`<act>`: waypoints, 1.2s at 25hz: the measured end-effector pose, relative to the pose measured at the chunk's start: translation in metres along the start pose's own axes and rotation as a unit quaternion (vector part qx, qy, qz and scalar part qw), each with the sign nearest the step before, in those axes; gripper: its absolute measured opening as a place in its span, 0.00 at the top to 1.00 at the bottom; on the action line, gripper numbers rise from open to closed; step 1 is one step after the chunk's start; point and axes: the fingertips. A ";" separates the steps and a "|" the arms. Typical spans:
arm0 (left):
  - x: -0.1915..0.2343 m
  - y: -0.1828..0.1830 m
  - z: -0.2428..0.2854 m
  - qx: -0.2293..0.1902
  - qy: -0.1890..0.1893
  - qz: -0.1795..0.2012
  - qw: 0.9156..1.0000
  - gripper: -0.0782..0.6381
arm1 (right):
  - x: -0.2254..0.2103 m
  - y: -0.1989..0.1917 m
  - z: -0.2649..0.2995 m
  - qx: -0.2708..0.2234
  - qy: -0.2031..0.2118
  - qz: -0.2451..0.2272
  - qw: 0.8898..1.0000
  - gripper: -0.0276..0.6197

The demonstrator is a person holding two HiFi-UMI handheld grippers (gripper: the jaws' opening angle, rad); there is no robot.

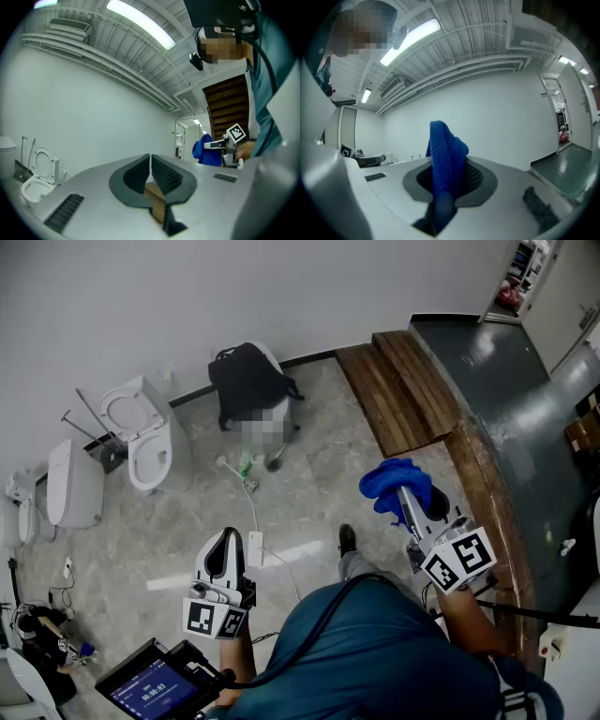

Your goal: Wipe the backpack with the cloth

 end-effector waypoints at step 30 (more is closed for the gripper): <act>0.412 -0.035 0.258 0.007 0.146 -0.010 0.989 0.87 | -0.001 -0.033 0.581 0.119 0.179 -0.151 0.965 0.86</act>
Point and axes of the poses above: the fingertips, and each gripper's own axes: z forward along the fingers, x to its left, y out of its top, and after that the axes turned 10 degrees about -y, right-handed
